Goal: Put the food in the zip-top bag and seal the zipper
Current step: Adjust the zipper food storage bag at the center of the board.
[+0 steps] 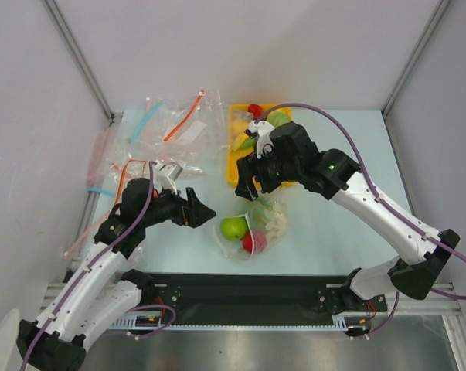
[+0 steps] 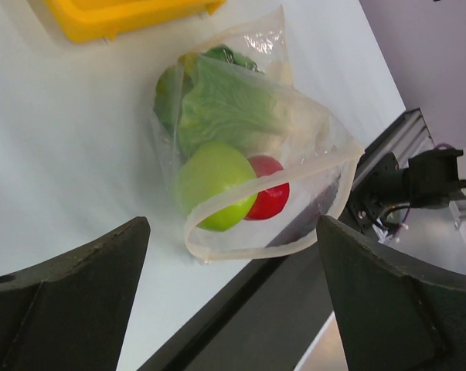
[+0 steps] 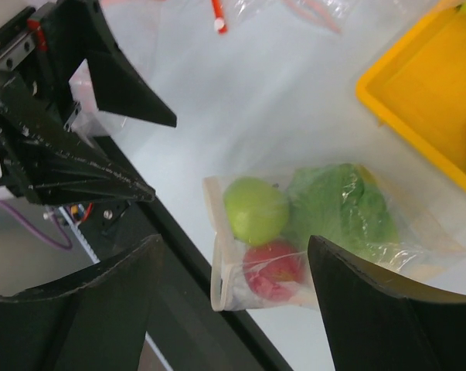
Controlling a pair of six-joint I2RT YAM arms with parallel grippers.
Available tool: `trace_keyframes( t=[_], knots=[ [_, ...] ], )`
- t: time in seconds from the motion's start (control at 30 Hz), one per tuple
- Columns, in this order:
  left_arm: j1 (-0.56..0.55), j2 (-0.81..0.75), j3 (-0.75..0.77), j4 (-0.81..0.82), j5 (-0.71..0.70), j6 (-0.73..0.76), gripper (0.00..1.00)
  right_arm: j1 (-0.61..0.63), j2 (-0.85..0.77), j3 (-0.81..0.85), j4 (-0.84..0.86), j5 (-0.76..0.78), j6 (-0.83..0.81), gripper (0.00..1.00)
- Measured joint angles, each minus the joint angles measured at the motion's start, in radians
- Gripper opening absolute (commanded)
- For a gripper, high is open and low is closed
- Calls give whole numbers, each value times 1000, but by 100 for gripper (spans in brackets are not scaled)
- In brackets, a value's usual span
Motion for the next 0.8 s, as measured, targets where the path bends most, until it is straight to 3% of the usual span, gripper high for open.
trace_keyframes(
  t=[0.5, 0.63, 0.73, 0.8],
  knots=[
    [-95, 162, -8, -47, 79, 68, 86, 0, -79, -163, -13, -130, 8, 86],
    [-121, 255, 1, -55, 48, 101, 76, 0, -80, -172, 4, -134, 21, 86],
    [-129, 325, 29, -77, -19, 119, 57, -4, -80, -173, 13, -137, 28, 86],
    [-130, 369, 63, -94, -72, 132, 51, -8, -80, -173, 18, -140, 28, 86]
  ],
)
